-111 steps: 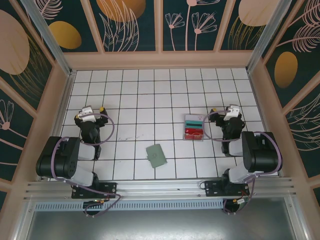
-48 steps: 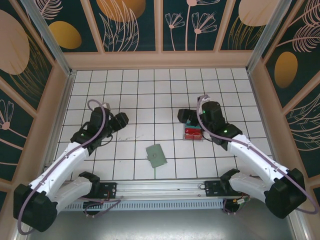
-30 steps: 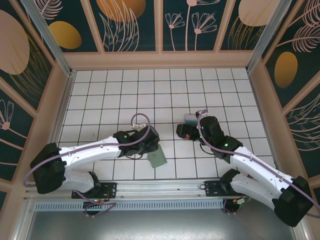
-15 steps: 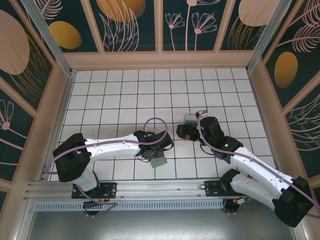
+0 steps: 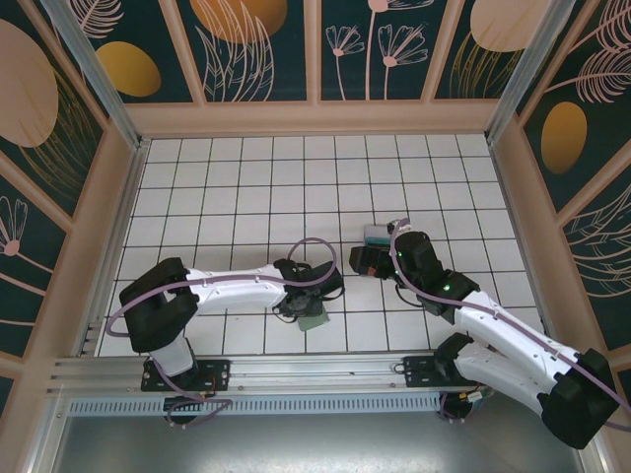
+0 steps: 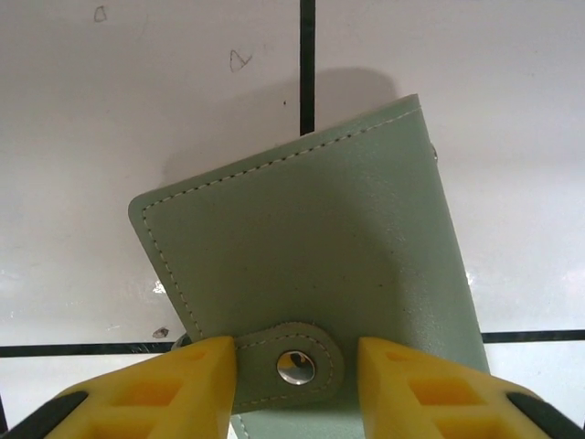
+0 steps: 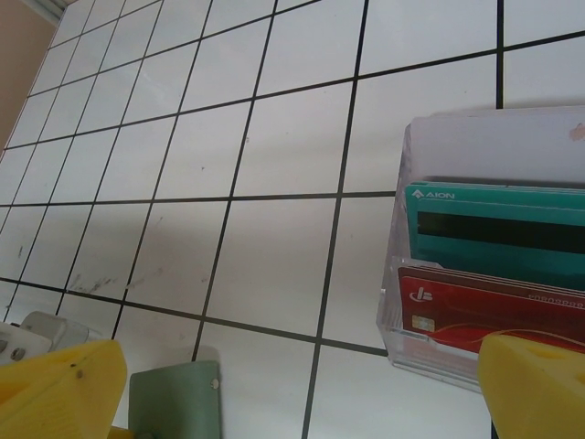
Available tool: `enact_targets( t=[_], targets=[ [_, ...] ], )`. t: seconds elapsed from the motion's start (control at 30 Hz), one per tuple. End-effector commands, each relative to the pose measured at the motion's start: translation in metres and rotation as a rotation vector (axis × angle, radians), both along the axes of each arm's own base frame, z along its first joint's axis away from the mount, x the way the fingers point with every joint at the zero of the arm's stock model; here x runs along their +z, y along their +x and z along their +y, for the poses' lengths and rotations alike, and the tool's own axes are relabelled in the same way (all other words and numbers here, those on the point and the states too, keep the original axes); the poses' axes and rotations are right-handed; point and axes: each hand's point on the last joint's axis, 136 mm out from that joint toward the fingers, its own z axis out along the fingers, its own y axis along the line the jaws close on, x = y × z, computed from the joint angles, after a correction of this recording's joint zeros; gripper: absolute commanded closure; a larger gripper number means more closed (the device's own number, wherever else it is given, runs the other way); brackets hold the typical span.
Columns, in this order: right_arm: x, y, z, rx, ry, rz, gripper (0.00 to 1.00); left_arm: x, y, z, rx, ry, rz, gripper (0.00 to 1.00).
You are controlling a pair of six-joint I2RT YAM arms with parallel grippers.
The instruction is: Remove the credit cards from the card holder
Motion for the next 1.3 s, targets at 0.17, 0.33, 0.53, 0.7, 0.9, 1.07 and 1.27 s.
enact_targets(
  t=[0.17, 0.33, 0.53, 0.7, 0.9, 1.07, 1.27],
  targets=[
    [-0.004, -0.008, 0.007, 0.041, 0.020, 0.021, 0.01, -0.003, -0.006, 0.007, -0.021, 0.029, 0.008, 0.93],
    [-0.008, -0.016, 0.032, 0.144, 0.049, 0.057, 0.08, 0.006, 0.001, 0.010, -0.013, 0.022, -0.037, 1.00],
    [-0.015, -0.028, 0.065, 0.287, 0.127, 0.132, 0.40, 0.023, 0.010, 0.006, 0.010, -0.048, -0.111, 1.00],
    [-0.033, -0.036, 0.082, 0.345, 0.177, 0.224, 0.51, 0.028, 0.010, 0.012, 0.027, -0.090, -0.144, 1.00],
    [-0.048, -0.049, 0.100, 0.430, 0.254, 0.320, 0.50, 0.034, 0.012, 0.009, 0.018, -0.147, -0.176, 1.00],
    [-0.065, -0.057, 0.113, 0.478, 0.301, 0.414, 0.46, 0.036, 0.012, 0.006, 0.003, -0.167, -0.184, 1.00],
    [-0.071, -0.062, 0.128, 0.523, 0.314, 0.453, 0.45, 0.040, 0.013, 0.001, -0.005, -0.196, -0.192, 1.00]
  ],
)
